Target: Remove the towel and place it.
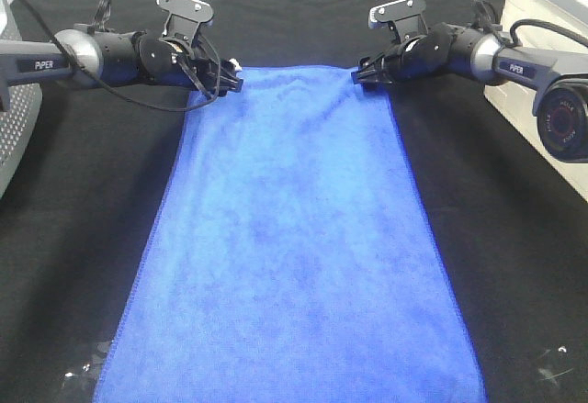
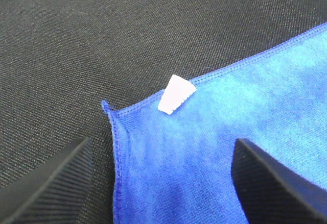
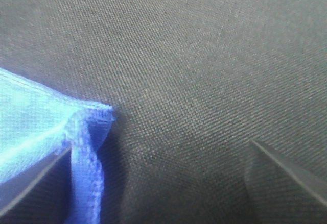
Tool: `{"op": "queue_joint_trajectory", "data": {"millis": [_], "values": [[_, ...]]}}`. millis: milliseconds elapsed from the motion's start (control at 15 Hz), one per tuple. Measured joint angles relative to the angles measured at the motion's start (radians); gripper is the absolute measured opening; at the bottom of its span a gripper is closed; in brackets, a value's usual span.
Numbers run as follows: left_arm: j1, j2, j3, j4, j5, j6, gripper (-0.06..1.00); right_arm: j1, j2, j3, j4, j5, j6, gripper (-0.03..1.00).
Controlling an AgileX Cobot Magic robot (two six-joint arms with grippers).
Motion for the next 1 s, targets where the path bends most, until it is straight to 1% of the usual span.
{"op": "queue_joint_trajectory", "data": {"millis": [267,533,667,800,933,1000], "values": [[0.000,-0.001,0.000,0.000,0.008,0.000,0.71,-0.050,0.002,0.000,-0.001,-0.039,0.000,0.82],[0.000,-0.001,0.000,0.000,0.008,0.000,0.71,-0.052,0.002,0.000,0.015,-0.038,0.002,0.80],[0.000,-0.004,0.000,0.000,0.007,0.000,0.71,-0.052,-0.016,0.001,0.071,-0.015,0.011,0.80],[0.000,-0.018,0.000,0.000,0.006,0.000,0.71,-0.052,-0.070,0.001,0.176,-0.013,0.015,0.80],[0.003,-0.019,0.000,0.000,0.013,0.000,0.71,-0.052,-0.109,-0.001,0.260,0.037,0.015,0.79],[0.004,-0.019,0.000,-0.001,0.016,0.000,0.71,-0.052,-0.113,-0.001,0.272,0.055,0.015,0.79]]}}
